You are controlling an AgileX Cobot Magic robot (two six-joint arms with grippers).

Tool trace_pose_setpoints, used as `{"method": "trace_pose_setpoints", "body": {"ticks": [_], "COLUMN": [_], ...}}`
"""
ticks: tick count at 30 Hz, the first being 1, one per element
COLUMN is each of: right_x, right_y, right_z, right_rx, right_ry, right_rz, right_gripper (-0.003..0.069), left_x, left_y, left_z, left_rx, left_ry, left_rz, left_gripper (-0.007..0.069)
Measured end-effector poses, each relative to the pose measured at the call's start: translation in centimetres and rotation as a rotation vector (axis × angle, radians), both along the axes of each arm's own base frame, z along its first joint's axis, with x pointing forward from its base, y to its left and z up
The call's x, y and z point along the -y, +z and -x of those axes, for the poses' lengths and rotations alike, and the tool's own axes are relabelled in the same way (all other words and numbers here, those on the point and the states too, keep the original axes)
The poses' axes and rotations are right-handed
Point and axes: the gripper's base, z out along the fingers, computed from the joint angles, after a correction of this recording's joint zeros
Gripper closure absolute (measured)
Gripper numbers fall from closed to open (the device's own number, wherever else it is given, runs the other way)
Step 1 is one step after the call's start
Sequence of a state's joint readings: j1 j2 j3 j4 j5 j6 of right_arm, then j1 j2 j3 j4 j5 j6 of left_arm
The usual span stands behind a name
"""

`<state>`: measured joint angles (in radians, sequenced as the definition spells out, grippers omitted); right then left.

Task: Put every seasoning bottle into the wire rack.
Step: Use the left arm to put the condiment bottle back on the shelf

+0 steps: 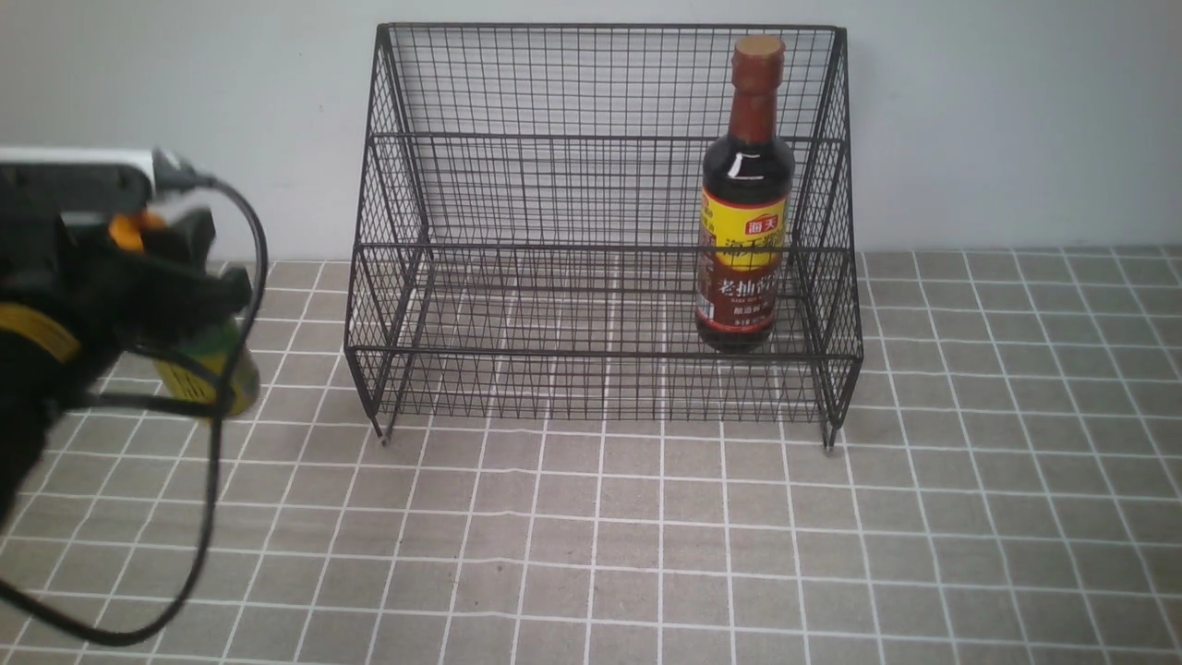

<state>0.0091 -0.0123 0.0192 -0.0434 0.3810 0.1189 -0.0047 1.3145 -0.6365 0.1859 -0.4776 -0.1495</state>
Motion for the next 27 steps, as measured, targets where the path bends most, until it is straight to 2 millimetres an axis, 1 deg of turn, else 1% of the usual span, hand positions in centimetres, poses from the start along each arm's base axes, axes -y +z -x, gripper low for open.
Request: {"method": "trace_pose_setpoints", "body": {"ticks": [3,4,6,9,10,12,13,17,18,22,23,25,27], "right_x": [0.0,0.0,0.0,0.0,0.0,0.0,0.0,0.0,0.0,0.0,0.0,0.0,0.0], "right_y": [0.0,0.0,0.0,0.0,0.0,0.0,0.0,0.0,0.0,0.0,0.0,0.0,0.0], "right_z": [0.0,0.0,0.0,0.0,0.0,0.0,0.0,0.0,0.0,0.0,0.0,0.0,0.0], "right_rx": [0.0,0.0,0.0,0.0,0.0,0.0,0.0,0.0,0.0,0.0,0.0,0.0,0.0], "right_ry": [0.0,0.0,0.0,0.0,0.0,0.0,0.0,0.0,0.0,0.0,0.0,0.0,0.0], "right_rz": [0.0,0.0,0.0,0.0,0.0,0.0,0.0,0.0,0.0,0.0,0.0,0.0,0.0], "right_gripper": [0.0673,0.0673,0.0673,0.0673,0.0673,0.0673,0.0673,0.0673,0.0673,0.0673,0.0673,0.0673,0.0673], "left_x": [0.5,0.6,1.6,3.3,4.1,4.9,5.7,7.5,8.2,9.1,9.2,9.4,9.6], "left_y": [2.5,2.7,4.1,4.7,4.7,4.7,4.4,3.3,2.8,1.3,1.2,-0.2,-1.0], "left_z": [0.5,0.5,0.4,-0.3,-0.8,-1.2,-1.9,-3.8,-4.5,-6.4,-6.5,-7.3,-7.6], "left_rx": [0.061,0.065,0.095,0.094,0.092,0.098,0.096,0.098,0.106,0.113,0.116,0.094,0.072], "left_ry": [-0.049,-0.055,-0.104,-0.177,-0.213,-0.247,-0.28,-0.351,-0.377,-0.416,-0.42,-0.428,-0.436], "left_rz": [-0.004,-0.005,0.061,0.101,0.105,0.102,0.103,0.116,0.126,0.146,0.148,0.155,0.144], "left_gripper": [0.0349,0.0349,0.0352,0.0355,0.0355,0.0355,0.0355,0.0355,0.0355,0.0355,0.0355,0.0355,0.0355]}}
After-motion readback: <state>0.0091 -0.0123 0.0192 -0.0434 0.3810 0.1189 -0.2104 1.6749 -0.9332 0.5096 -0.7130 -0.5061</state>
